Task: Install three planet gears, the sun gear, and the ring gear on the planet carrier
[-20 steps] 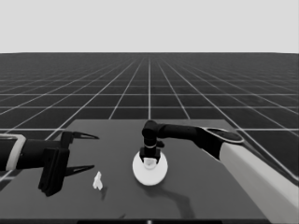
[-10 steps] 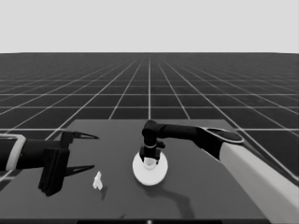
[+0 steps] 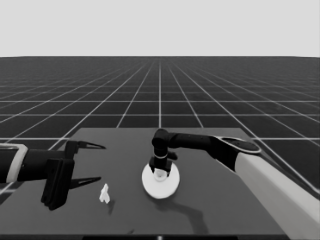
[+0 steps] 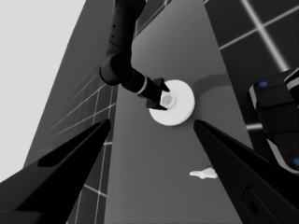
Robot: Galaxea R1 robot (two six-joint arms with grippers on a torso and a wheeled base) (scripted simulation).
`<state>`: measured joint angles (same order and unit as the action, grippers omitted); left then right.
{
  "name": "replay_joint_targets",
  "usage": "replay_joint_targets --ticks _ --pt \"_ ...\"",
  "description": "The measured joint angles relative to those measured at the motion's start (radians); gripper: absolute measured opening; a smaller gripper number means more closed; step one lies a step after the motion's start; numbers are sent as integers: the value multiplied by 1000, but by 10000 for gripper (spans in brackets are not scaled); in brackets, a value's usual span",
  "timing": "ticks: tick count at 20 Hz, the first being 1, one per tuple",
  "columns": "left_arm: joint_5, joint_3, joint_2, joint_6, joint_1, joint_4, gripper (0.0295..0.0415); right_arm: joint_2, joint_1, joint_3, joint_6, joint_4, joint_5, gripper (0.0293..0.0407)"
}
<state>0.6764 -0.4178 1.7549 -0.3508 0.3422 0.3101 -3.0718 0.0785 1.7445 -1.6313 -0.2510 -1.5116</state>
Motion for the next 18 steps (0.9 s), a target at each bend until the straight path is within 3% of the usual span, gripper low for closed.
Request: replay_joint_targets --ticks 18 --pt "0 0 0 0 0 0 385 0 0 0 -157 0 0 348"
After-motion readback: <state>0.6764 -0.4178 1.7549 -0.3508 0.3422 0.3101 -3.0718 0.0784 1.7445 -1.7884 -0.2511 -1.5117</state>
